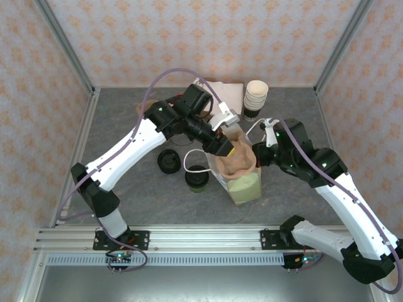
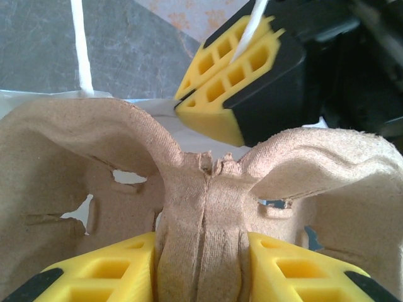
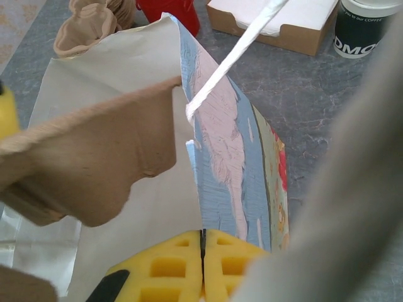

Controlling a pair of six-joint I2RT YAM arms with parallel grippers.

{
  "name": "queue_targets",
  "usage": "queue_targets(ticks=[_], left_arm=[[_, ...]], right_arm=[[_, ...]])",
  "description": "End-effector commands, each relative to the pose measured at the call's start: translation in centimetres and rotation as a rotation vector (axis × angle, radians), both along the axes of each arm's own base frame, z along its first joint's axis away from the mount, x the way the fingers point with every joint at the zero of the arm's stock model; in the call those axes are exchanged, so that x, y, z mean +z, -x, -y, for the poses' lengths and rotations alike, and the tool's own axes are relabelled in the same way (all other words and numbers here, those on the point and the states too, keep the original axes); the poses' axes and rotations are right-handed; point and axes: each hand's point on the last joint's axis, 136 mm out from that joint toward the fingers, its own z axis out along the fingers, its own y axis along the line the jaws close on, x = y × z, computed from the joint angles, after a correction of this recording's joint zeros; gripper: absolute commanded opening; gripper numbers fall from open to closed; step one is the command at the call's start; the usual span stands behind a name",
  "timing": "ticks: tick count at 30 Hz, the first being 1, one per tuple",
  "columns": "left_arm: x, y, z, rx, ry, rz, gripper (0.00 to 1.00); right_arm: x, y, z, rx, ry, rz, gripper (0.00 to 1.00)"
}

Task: Pack the takeout coffee

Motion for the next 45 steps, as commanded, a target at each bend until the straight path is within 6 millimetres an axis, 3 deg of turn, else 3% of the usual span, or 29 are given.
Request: queue_targets(ticks=[1, 12, 21, 36, 45], left_arm=[[-1.0, 0.4, -0.2, -0.048, -0.034, 0.017, 0.37], [-3.7, -1.5, -0.4, -0.044, -0.093, 0.010, 0.38], [-3.2, -3.3, -1.1, 0.014, -0.073, 0.017, 0.37], [-6.8, -3.1, -0.1, -0.002, -0.158, 0.067, 0.37], [-6.6, -3.4, 0.3, 0.020, -0.145, 0.118, 0.36]], right_arm=[[0.4, 0.1, -0.3, 0.030, -0.014, 0.029, 0.00], [-0.1, 0.9, -0.9, 0.074, -0.033, 0.007, 0.00], [-0.2, 1.5, -0.6, 0.093, -0.029, 0.012, 0.00], [1.0, 1.2, -1.0, 0.042, -0.116, 0.013, 0.00], [1.1, 0.9, -0.7, -0.002, -0.129, 0.008, 0.00]])
